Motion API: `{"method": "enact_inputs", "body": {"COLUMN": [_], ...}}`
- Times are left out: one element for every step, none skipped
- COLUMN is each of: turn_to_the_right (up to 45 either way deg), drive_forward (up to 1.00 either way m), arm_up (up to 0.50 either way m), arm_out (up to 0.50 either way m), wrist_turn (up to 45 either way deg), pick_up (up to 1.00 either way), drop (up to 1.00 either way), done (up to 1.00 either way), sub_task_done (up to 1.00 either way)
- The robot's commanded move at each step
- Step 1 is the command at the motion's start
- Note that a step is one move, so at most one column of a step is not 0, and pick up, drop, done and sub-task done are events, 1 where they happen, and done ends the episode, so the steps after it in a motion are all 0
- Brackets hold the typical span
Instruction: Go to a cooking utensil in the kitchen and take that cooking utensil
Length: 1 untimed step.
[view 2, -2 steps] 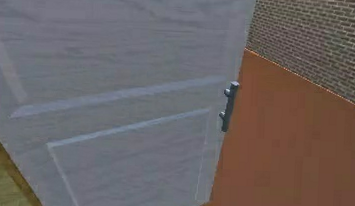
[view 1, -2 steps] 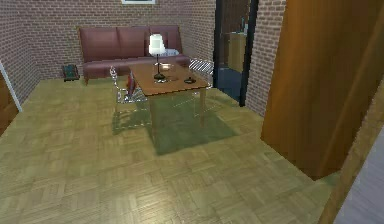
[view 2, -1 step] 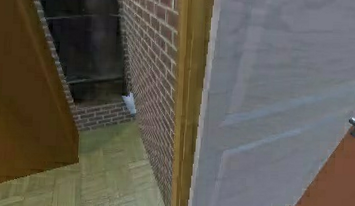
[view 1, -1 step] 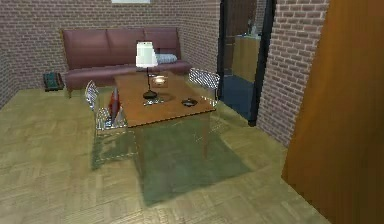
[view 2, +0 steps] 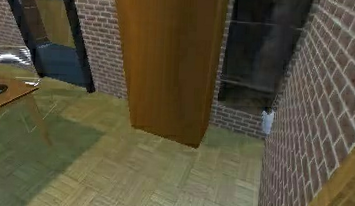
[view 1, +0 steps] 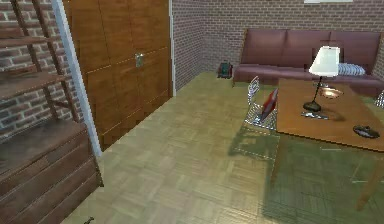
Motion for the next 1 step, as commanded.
{"method": "enact_inputs", "body": {"turn_to_the_right": [0.0], "drive_forward": [1.00], "arm_up": [0.00], "arm_out": [0.00], "wrist_turn": [0.0], "pick_up": [0.00], "drop": [0.00], "done": [0.00], "sub_task_done": [0.00]}}
